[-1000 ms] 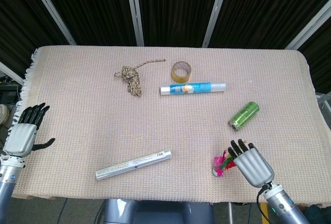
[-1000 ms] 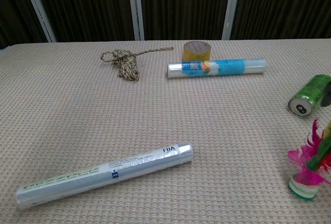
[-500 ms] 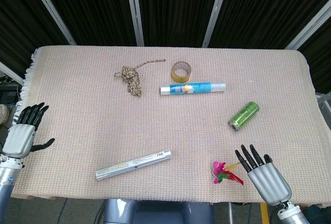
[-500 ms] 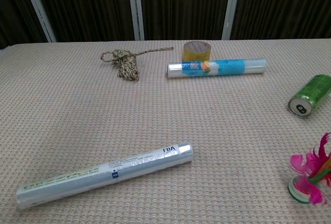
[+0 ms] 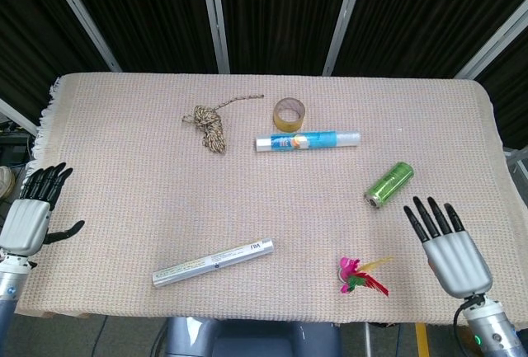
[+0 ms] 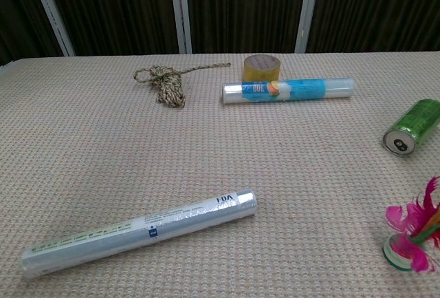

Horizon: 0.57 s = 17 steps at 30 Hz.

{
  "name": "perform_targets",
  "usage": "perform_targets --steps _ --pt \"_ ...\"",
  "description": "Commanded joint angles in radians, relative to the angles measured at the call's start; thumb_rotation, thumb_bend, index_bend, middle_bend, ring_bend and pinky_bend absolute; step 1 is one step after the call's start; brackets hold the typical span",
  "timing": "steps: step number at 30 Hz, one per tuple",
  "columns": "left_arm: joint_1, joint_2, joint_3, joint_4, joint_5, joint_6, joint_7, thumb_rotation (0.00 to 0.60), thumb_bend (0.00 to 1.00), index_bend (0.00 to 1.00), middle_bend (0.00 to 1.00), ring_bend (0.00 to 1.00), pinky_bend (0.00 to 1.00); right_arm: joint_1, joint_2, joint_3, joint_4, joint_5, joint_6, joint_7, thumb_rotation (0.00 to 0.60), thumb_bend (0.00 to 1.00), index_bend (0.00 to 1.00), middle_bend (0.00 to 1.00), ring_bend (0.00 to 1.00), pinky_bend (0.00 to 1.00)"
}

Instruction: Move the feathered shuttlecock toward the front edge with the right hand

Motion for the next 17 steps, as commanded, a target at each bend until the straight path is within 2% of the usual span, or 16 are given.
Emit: perform_targets --steps 1,4,9,13,17 --pt "0.003 -0.003 -0.001 -0.005 0.005 0.012 0.007 0.600 0.19 0.00 0.00 0.00 0.00 0.067 -0.043 0.130 0.178 0.171 -0.087 0.358 0.600 0.10 0.00 0.00 0.00 0.17" --pt "0.006 -0.010 -0.005 -0.002 0.006 0.025 0.012 0.600 0.19 0.00 0.00 0.00 0.00 0.054 -0.089 0.134 0.266 0.174 -0.072 0.451 0.600 0.10 0.00 0.00 0.00 0.16" --pt "0.006 -0.022 -0.008 0.010 0.008 0.034 0.007 0.600 0.19 0.00 0.00 0.00 0.00 0.003 -0.172 0.100 0.383 0.131 -0.014 0.558 0.600 0.10 0.00 0.00 0.00 0.15" --pt "0.004 -0.031 -0.010 0.022 0.015 0.043 -0.001 0.600 0.19 0.00 0.00 0.00 0.00 -0.038 -0.208 0.076 0.420 0.100 0.042 0.569 0.600 0.10 0.00 0.00 0.00 0.13" --pt "0.002 -0.046 -0.014 0.038 0.018 0.050 -0.016 0.600 0.19 0.00 0.00 0.00 0.00 -0.060 -0.217 0.062 0.414 0.091 0.060 0.514 0.600 0.10 0.00 0.00 0.00 0.13"
